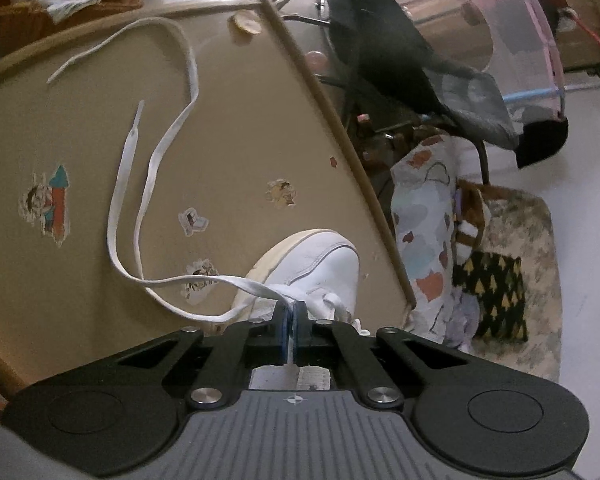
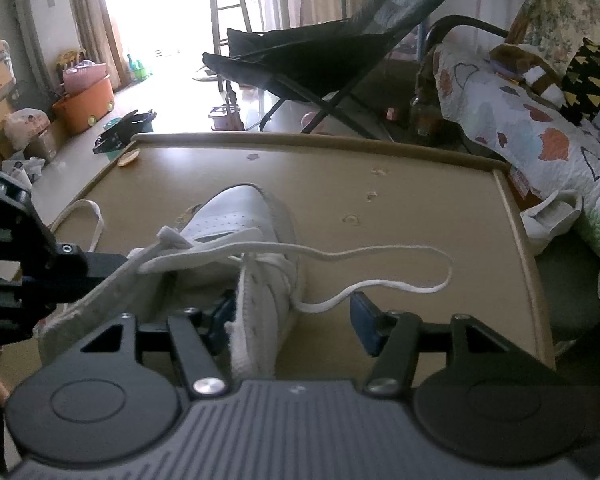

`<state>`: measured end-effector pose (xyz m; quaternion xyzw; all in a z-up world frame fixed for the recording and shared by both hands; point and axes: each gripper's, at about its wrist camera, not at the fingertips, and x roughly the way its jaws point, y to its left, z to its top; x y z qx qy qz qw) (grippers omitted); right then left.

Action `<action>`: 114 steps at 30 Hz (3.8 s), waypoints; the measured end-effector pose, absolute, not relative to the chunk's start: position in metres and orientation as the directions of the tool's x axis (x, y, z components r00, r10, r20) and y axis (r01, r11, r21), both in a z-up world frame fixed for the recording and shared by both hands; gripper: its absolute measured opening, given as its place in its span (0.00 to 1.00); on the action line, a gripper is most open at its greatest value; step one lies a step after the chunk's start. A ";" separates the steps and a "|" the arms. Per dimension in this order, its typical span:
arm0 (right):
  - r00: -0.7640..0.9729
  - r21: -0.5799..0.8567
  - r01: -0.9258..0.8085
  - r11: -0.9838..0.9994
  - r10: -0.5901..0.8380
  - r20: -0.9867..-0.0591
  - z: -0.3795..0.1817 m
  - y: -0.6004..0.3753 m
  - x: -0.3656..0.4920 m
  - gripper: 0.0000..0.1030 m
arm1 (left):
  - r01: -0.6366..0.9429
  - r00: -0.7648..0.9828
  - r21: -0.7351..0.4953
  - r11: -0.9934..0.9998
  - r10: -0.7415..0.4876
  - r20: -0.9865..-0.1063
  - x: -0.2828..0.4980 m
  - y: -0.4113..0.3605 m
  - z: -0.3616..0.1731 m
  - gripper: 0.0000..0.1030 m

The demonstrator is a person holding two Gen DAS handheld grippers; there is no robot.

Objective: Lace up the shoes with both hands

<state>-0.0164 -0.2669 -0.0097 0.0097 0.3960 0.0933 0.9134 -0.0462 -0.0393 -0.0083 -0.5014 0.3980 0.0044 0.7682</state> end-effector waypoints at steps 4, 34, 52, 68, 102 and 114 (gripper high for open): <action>0.670 0.089 -0.162 0.983 0.176 -0.721 -0.010 -0.266 -0.017 0.59 | -0.378 0.683 -0.753 0.539 -0.387 -0.620 -0.042 -0.032 -0.006 0.02; 0.670 0.095 -0.156 0.983 0.176 -0.721 -0.010 -0.265 -0.019 0.61 | -0.232 0.648 -0.589 0.774 -0.329 -0.687 -0.027 -0.027 -0.002 0.01; 0.670 0.100 -0.151 0.983 0.177 -0.721 -0.011 -0.266 -0.018 0.63 | -0.218 0.620 -0.500 0.838 -0.277 -0.735 -0.030 -0.015 -0.010 0.02; 0.672 0.075 -0.166 0.983 0.169 -0.721 -0.008 -0.265 -0.019 0.63 | -0.195 0.630 -0.419 0.887 -0.214 -0.746 -0.030 -0.013 -0.002 0.02; 0.679 0.049 -0.168 0.985 0.151 -0.719 -0.010 -0.265 -0.023 0.63 | -0.268 0.613 -0.345 0.900 -0.117 -0.781 -0.045 0.026 -0.007 0.02; 0.681 0.042 -0.169 0.985 0.148 -0.717 -0.009 -0.268 -0.022 0.64 | -0.288 0.626 -0.269 0.919 -0.032 -0.780 -0.051 0.042 0.004 0.02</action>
